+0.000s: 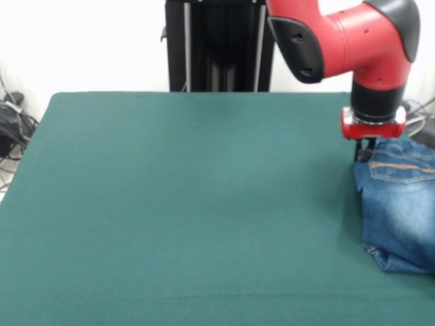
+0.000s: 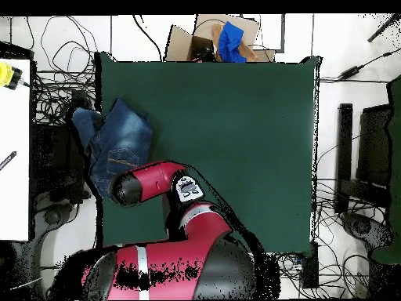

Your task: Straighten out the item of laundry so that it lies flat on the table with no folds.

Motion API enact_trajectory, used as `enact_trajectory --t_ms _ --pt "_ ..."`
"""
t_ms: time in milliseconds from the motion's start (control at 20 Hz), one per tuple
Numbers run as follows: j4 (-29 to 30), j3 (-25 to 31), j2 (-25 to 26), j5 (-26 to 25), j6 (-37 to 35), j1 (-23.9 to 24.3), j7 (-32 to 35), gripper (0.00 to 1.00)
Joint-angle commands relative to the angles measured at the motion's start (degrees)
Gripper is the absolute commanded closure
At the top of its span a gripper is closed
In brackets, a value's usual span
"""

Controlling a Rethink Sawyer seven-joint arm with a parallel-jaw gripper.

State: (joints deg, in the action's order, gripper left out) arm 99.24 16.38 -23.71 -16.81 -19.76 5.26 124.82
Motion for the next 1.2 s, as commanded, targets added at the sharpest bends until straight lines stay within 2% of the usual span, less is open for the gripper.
enact_trajectory --t_ms 50,450,650,800,1000,1200 --pt "-2.65 2.40 0.48 5.51 3.25 -0.87 9.14 1.00" --pt "-0.51 3.19 -0.90 7.47 3.41 -0.62 8.07 1.00" --pt "1.79 3.77 -1.74 6.97 4.28 1.17 6.73 1.00" --pt "6.22 8.08 -5.01 5.93 0.97 8.94 1.22 1.00" --pt "9.68 14.12 -5.61 4.15 -2.34 19.09 -5.44 1.00" --pt "10.61 17.39 -6.09 2.60 -6.01 25.03 -8.80 1.00"
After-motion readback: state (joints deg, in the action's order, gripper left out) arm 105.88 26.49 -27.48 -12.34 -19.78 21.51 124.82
